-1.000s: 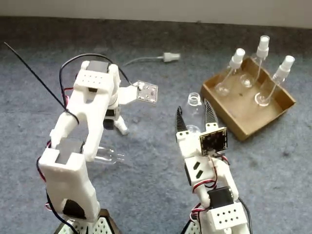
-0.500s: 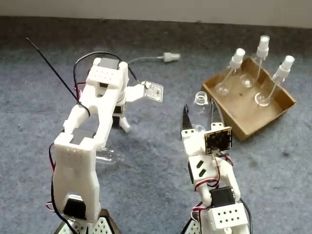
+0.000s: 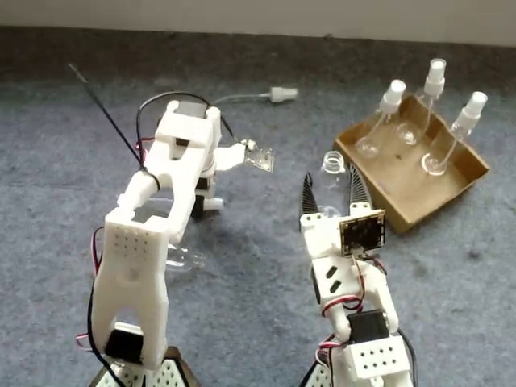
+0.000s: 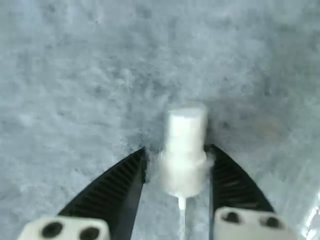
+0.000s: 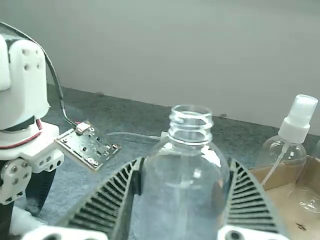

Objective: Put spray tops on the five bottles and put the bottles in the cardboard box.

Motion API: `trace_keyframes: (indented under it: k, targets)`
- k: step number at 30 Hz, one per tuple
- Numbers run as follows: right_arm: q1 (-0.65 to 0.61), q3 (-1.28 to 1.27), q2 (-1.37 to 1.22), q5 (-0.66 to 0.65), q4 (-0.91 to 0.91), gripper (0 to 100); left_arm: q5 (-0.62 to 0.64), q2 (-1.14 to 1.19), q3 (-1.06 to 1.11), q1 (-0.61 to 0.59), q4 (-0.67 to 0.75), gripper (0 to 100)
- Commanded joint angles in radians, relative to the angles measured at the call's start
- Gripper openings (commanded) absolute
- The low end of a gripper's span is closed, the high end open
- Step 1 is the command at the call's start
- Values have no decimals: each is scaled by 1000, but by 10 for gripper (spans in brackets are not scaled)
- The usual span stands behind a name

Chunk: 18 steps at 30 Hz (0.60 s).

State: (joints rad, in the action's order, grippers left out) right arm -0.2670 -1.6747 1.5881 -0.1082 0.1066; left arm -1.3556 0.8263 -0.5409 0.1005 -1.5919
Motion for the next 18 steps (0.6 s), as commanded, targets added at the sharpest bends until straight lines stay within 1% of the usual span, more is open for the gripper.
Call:
trace_keyframes:
  k: [1, 12, 18]
  targets:
    - [13, -105, 18, 5, 7, 198, -5, 27, -39, 13, 2, 130]
    - [13, -105, 16, 5, 7, 198, -9, 42, -44, 5, -2, 84]
    - [12, -105, 16, 5, 12, 198, -5, 42, -111, 5, -11, 59]
